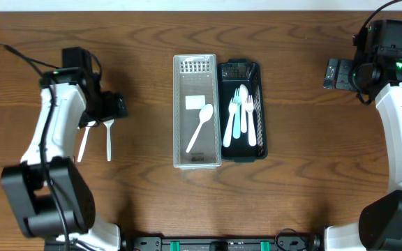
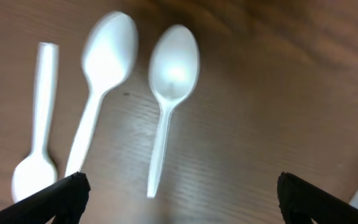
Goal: Pack container
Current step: 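Return the left gripper to the spoons and grasp another spoon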
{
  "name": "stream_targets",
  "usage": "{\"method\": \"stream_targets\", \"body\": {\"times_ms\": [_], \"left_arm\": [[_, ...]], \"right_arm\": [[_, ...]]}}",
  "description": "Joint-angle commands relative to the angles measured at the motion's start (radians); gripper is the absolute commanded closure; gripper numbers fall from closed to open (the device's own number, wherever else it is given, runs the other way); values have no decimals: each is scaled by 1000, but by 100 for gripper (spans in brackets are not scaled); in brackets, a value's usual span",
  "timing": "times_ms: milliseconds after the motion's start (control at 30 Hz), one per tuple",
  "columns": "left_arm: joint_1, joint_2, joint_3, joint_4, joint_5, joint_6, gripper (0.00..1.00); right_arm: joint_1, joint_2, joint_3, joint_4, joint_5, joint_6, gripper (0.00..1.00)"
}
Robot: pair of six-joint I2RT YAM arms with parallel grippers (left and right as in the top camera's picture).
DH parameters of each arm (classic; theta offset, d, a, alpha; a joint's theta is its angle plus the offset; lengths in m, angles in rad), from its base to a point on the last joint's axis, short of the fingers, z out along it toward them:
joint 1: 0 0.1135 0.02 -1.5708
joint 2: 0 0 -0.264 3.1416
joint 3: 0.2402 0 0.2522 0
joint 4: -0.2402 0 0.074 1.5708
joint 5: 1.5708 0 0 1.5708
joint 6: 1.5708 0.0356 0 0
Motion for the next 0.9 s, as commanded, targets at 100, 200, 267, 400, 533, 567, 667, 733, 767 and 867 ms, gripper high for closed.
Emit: {"method": "stream_targets", "body": {"times_ms": [100, 200, 267, 400, 533, 567, 667, 733, 767, 867], "left_arm": [[3, 95, -5, 48, 35, 112, 2], [3, 134, -5, 70, 35, 112, 2], [3, 156, -5, 79, 35, 112, 2], [3, 203, -5, 81, 35, 111, 2], [3, 239, -5, 79, 35, 111, 2], [3, 247, -5, 79, 35, 111, 2], [3, 264, -5, 77, 34, 111, 2], [3, 268, -5, 76, 34, 111, 2], [3, 268, -5, 76, 30, 111, 2], [3, 268, -6, 76, 14, 111, 2]], "right_arm": [[-6, 9, -2, -8, 10, -5, 1], [-6, 9, -2, -10, 10, -6, 1], [-6, 9, -2, -13, 11, -6, 1], [-6, 9, -2, -14, 11, -6, 1], [-6, 9, -2, -13, 11, -13, 1], [-6, 9, -2, -13, 11, -13, 1], [-6, 9, -2, -14, 11, -13, 1], [-6, 9, -2, -14, 11, -13, 1], [-6, 9, -2, -14, 11, -13, 1], [-6, 9, -2, -13, 11, -13, 1]]}}
